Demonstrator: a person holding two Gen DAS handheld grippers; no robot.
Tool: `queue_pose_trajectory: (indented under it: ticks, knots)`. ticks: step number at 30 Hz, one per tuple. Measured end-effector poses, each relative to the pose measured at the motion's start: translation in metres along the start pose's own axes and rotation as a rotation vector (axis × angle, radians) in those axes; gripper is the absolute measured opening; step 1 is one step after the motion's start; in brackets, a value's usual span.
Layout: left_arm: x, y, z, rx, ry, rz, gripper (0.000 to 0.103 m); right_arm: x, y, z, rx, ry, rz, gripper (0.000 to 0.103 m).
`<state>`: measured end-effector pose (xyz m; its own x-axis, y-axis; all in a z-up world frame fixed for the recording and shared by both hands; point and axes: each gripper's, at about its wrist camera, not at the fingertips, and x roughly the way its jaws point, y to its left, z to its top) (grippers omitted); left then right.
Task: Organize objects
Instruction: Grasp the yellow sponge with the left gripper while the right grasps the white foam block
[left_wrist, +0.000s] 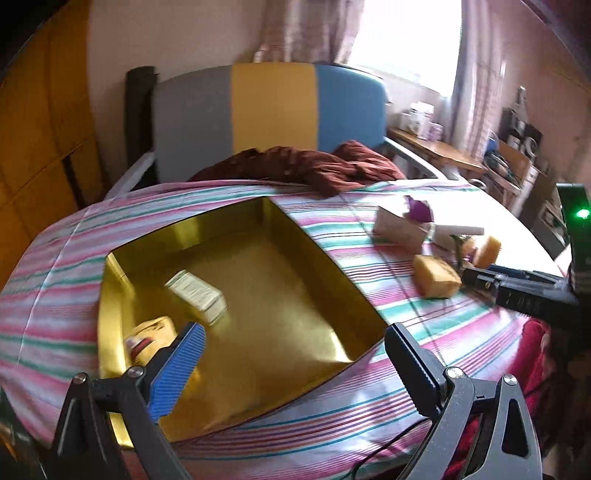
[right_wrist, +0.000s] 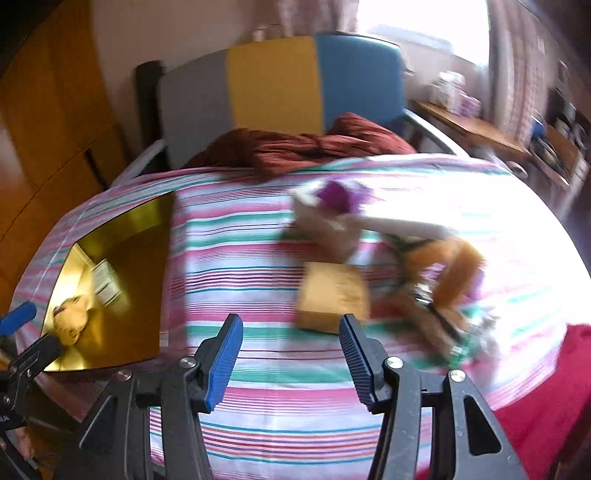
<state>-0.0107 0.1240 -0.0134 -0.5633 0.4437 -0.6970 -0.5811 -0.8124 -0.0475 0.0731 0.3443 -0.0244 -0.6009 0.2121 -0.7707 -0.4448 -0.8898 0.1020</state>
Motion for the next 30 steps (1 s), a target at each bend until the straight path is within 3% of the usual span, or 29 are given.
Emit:
queue_pose_trajectory:
  ticks: [11, 14, 16, 19, 30]
  knots:
    - [0.032, -0.082, 0.035, 0.180, 0.018, -0.133, 0.098, -0.035, -0.114, 0.010, 0.281, -0.060, -0.164, 0.056]
    - [0.048, -0.102, 0.043, 0.197, 0.049, -0.156, 0.098, -0.037, -0.124, 0.007, 0.293, -0.061, -0.183, 0.057]
    - [0.062, -0.115, 0.047, 0.194, 0.087, -0.167, 0.098, -0.037, -0.131, 0.004, 0.300, -0.054, -0.182, 0.064]
    - [0.083, -0.133, 0.050, 0.191, 0.138, -0.207, 0.098, -0.036, -0.139, 0.000, 0.307, -0.044, -0.182, 0.064]
    - [0.154, -0.181, 0.057, 0.144, 0.282, -0.215, 0.101, -0.041, -0.165, -0.008, 0.302, -0.024, -0.174, 0.066]
